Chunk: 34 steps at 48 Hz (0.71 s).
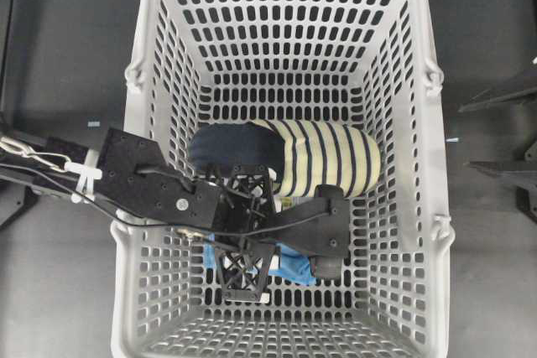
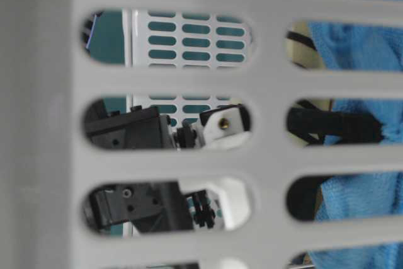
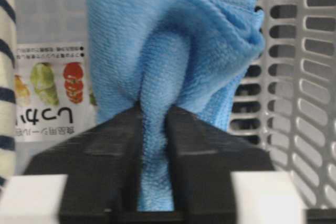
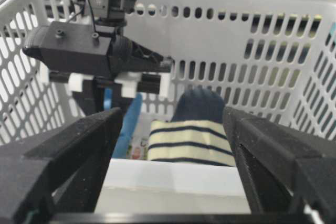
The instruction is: Pick up the blue cloth from the shopping basket with the left arm.
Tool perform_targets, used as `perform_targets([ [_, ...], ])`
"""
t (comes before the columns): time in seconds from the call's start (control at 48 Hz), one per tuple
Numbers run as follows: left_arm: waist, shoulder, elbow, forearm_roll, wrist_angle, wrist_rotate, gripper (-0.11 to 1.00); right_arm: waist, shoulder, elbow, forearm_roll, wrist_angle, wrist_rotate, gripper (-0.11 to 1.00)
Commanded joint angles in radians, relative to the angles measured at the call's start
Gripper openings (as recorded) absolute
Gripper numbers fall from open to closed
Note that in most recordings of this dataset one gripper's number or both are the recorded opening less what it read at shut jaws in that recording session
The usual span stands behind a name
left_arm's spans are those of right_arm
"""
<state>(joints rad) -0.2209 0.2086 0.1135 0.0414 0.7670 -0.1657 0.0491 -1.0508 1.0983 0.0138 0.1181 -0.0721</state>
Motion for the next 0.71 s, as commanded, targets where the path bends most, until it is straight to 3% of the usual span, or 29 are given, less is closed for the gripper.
perform_targets([
  [0.0,-0.003,-0.040,-0.041,0.005,-0.003,0.028,0.07,0.003,0.006,-0.011,0.003,-0.009,0.003,0.75],
  [0.229,-0.002,-0.078,-0.216,0.005,0.110,0.071,0.07,0.003,0.006,-0.011,0.005,-0.009,0.025,0.75],
  [0.479,-0.005,-0.077,-0.463,0.005,0.347,0.055,0.07,0.003,0.006,-0.011,0.003,-0.009,0.032,0.75],
  [0.687,-0.003,-0.072,-0.592,0.005,0.443,0.057,0.07,0.003,0.006,-0.009,0.003,-0.009,0.032,0.75],
])
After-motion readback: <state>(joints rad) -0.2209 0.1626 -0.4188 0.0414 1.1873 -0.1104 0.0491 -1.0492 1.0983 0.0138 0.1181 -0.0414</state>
